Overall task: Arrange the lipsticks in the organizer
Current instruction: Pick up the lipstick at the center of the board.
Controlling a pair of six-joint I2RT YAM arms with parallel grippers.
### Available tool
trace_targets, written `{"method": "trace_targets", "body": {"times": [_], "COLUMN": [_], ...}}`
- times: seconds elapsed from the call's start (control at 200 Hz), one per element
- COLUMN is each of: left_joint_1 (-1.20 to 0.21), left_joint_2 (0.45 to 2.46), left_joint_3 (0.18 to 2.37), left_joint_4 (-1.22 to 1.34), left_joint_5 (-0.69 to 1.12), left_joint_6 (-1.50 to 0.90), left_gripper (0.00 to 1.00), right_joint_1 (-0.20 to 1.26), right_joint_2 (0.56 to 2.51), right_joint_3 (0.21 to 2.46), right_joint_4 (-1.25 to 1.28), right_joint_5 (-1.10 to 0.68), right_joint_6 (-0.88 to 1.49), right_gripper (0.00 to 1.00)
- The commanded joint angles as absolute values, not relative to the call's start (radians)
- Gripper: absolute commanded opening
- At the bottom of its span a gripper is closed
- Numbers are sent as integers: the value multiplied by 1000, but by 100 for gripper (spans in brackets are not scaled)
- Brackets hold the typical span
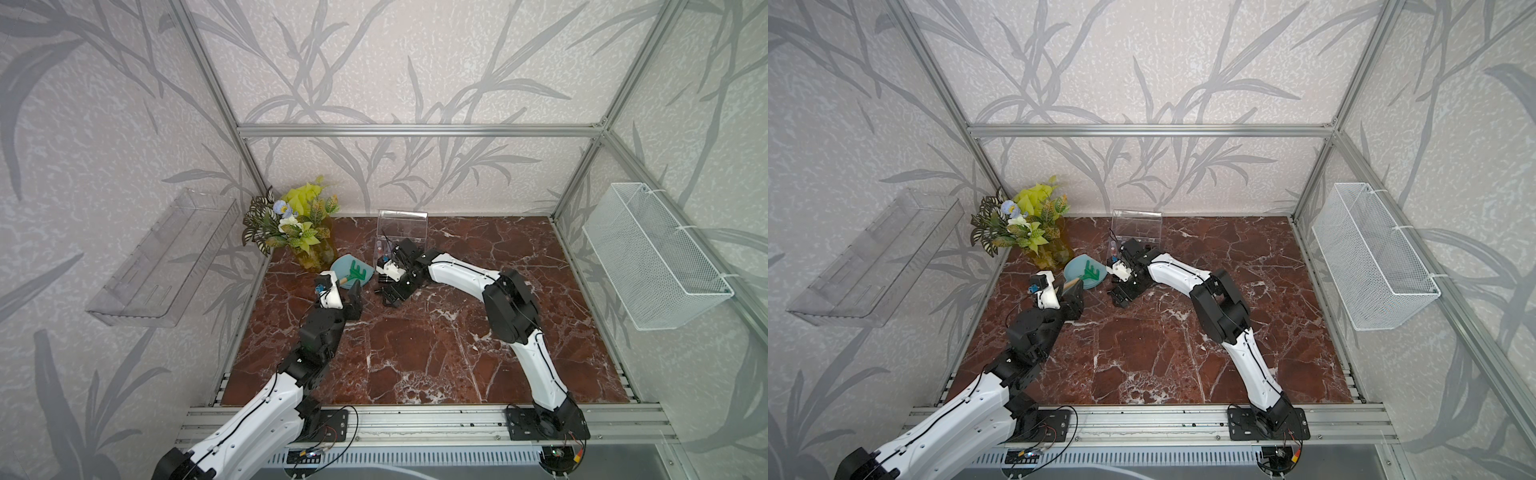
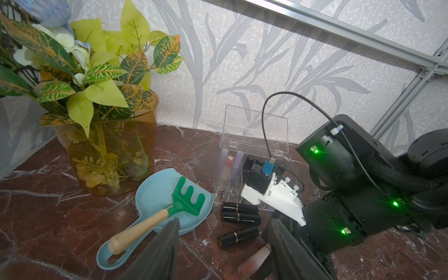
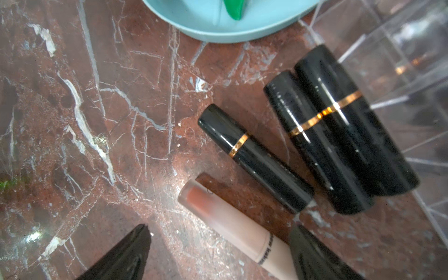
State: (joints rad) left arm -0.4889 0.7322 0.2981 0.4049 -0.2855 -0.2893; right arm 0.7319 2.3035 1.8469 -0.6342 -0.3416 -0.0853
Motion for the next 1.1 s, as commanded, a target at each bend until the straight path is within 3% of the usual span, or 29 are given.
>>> {"method": "trace_targets", "body": {"times": [0.0,0.44,0.64,1.095], "left_joint_1": [-485,-486,-486,-485], "left_joint_2": [723,693,667,616], "left_joint_3": [300,301,296,312], "left_joint_4": [418,404,397,369], "left_joint_5": [-281,-290,-298,-279], "left_joint_6": [-292,-289,-286,-300], "left_gripper": [61,60,60,60], "right_joint_1": [729,779,823,887], "right_joint_2": [2277,2244,2283,2298], "right_joint_3": [1819,1767,1807,1827], "right_joint_4": [-678,-784,-856,-890], "right_joint_5": [-360,-227,-117,-38], "right_joint_6": [-103,-106,-102,-97], "right_gripper": [93,84,74,25]}}
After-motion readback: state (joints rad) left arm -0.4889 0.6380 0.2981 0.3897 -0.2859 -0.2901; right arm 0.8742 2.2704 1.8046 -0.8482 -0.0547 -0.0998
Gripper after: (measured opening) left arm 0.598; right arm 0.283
